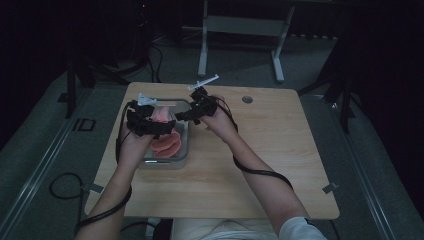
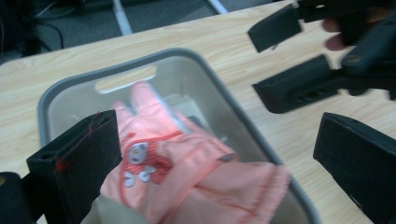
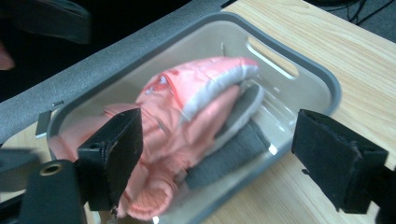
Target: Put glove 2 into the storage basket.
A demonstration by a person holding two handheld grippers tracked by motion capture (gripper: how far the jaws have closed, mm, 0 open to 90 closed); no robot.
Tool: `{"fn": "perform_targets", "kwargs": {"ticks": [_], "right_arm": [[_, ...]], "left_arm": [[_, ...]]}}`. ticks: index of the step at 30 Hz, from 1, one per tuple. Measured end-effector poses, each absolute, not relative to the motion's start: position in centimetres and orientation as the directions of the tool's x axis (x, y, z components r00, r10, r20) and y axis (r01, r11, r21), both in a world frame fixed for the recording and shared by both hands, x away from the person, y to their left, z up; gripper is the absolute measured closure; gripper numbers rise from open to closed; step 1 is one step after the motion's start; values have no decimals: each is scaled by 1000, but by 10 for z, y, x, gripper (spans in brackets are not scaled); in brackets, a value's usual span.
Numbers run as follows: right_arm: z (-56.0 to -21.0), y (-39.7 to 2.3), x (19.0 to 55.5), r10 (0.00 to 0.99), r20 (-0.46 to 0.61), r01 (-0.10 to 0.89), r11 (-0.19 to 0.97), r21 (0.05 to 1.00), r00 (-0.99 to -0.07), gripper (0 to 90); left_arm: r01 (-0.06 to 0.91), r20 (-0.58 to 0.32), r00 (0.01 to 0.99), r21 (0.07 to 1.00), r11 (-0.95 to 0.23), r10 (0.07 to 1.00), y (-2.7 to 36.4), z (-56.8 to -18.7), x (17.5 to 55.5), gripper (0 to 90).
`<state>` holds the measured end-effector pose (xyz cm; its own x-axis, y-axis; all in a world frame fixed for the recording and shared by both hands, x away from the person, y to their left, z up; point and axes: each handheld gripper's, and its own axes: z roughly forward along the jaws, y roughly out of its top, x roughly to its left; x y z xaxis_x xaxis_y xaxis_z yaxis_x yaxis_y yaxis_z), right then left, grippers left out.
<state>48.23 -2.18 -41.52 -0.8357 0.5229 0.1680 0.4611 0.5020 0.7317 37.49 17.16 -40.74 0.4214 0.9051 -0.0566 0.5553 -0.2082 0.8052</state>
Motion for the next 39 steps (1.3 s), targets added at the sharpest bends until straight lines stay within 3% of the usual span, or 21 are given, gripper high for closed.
{"fn": "perform_targets", "kwargs": {"ticks": [21, 39], "right_arm": [[-430, -95, 458, 566, 50, 411, 532, 741, -823, 144], [-462, -127, 438, 555, 44, 391, 526, 755, -831, 140]], "left_arm": [[466, -57, 597, 837, -288, 800, 99, -414, 347, 6], [434, -36, 693, 818, -377, 720, 47, -451, 318, 6]]}}
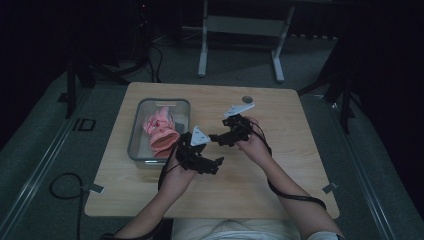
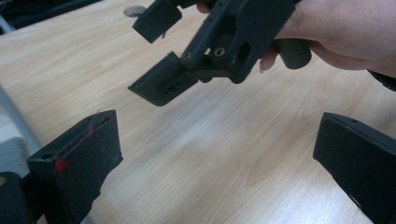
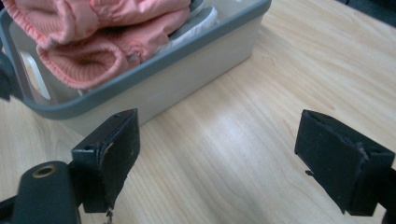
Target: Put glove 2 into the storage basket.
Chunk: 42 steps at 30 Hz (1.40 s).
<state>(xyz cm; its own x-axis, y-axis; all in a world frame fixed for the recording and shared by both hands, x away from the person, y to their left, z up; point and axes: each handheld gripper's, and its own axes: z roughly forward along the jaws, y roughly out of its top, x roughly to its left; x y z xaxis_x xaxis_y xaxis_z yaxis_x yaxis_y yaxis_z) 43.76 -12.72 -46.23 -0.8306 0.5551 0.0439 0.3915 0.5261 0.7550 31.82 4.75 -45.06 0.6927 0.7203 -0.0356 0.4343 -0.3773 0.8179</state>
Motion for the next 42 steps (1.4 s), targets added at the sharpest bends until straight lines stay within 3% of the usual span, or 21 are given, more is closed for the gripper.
{"fn": "perform_targets", "kwargs": {"ticks": [12, 18, 42], "right_arm": [[-491, -144, 430, 569, 51, 409, 522, 749, -821, 141], [-506, -154, 426, 564, 56, 408, 522, 749, -824, 142], [-540, -184, 411, 627, 36, 427, 488, 761, -779, 138]], "left_arm": [[406, -14, 729, 814, -416, 685, 30, -481, 308, 6], [407, 37, 724, 783, -470, 689, 22, -501, 305, 6], [450, -35, 731, 775, -443, 682, 19, -540, 303, 6]]}}
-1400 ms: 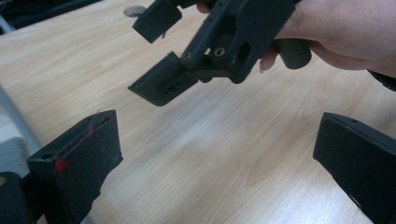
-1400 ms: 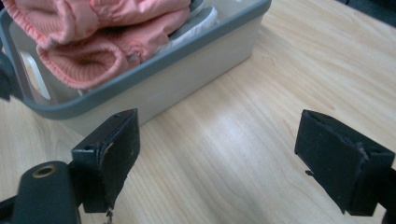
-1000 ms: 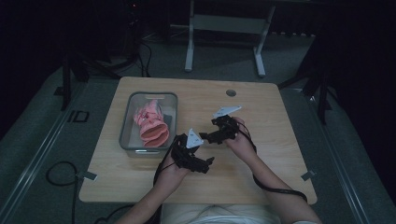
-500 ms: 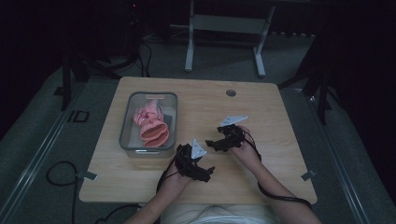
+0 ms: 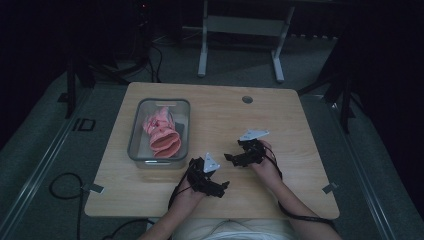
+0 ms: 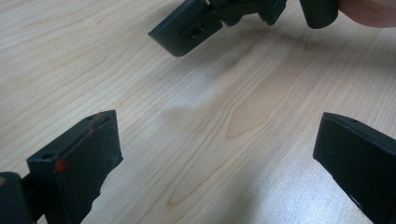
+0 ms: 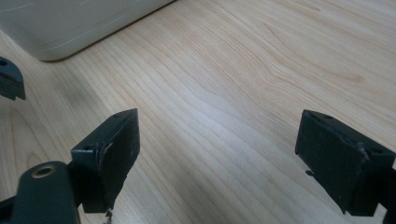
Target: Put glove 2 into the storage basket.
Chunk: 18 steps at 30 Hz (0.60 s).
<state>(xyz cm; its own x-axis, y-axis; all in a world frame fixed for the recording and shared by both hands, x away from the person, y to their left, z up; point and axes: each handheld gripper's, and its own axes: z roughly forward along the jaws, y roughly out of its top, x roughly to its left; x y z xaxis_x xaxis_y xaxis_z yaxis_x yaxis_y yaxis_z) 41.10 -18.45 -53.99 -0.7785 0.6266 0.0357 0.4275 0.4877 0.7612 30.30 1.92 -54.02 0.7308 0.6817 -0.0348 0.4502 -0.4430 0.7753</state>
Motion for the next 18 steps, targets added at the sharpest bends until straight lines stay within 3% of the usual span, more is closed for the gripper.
{"fn": "perform_targets", "kwargs": {"ticks": [18], "right_arm": [[-551, -205, 401, 647, 33, 442, 481, 757, -762, 137]], "left_arm": [[448, 7, 733, 748, -491, 680, 14, -554, 298, 6]]}}
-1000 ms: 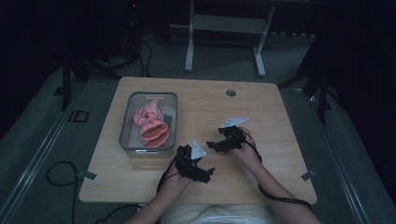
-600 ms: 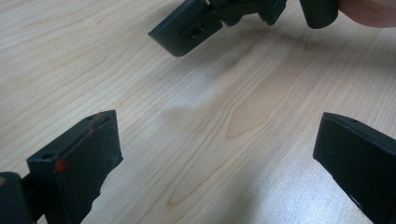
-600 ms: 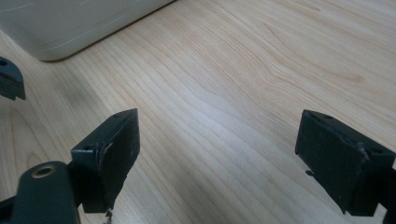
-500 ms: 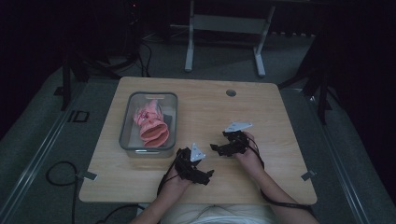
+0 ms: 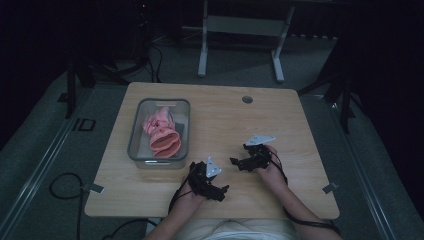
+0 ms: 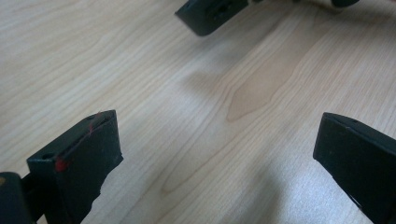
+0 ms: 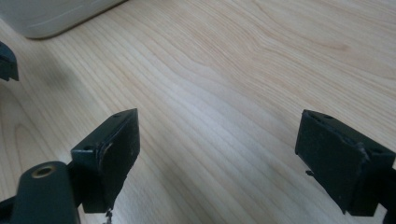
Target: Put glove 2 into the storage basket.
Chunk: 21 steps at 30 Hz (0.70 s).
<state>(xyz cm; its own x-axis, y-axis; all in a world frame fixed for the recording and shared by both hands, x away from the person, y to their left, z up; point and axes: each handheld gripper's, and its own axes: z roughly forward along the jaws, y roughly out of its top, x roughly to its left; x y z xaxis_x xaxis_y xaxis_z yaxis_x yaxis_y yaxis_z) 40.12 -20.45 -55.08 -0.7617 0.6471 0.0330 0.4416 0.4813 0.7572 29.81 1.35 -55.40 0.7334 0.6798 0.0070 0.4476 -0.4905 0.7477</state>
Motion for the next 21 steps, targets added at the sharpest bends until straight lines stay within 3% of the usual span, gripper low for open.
{"fn": "perform_targets", "kwargs": {"ticks": [21], "right_arm": [[-560, -237, 394, 694, 21, 453, 447, 771, -720, 138]], "left_arm": [[418, 52, 731, 754, -507, 681, 17, -561, 295, 6]]}}
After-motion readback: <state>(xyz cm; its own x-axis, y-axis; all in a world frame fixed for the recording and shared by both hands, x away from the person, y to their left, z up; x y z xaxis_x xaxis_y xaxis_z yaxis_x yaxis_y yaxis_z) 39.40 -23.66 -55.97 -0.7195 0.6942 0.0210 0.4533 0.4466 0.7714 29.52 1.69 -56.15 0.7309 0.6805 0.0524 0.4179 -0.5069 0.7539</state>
